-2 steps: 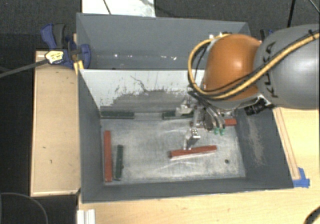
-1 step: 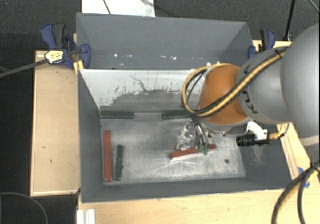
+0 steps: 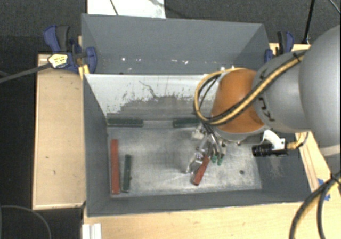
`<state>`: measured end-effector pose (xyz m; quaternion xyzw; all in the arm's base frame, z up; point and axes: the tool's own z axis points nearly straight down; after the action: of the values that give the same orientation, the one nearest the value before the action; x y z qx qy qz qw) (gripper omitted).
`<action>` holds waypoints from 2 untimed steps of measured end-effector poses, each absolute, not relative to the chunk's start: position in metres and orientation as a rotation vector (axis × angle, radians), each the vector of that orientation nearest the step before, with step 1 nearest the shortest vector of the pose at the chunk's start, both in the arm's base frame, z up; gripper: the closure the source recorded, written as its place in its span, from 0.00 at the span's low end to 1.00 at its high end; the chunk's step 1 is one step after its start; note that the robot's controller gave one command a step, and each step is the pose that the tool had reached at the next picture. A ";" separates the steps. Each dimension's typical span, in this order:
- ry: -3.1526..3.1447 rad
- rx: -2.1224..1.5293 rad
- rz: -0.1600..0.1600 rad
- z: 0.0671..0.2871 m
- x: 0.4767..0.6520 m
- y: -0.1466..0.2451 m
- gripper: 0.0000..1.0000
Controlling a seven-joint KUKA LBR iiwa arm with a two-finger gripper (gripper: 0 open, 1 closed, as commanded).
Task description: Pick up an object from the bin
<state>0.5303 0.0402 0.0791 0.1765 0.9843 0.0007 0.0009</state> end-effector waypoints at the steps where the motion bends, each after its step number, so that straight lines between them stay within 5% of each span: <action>1: 3.090 0.555 0.002 0.079 0.530 0.040 0.00; 2: 3.128 0.175 0.001 0.074 0.506 -0.030 1.00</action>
Offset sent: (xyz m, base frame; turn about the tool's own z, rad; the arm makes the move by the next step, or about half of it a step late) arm -0.0271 -0.0698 -0.0091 -0.2468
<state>0.5065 -0.0300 0.0743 0.0559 0.9984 0.0002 0.0044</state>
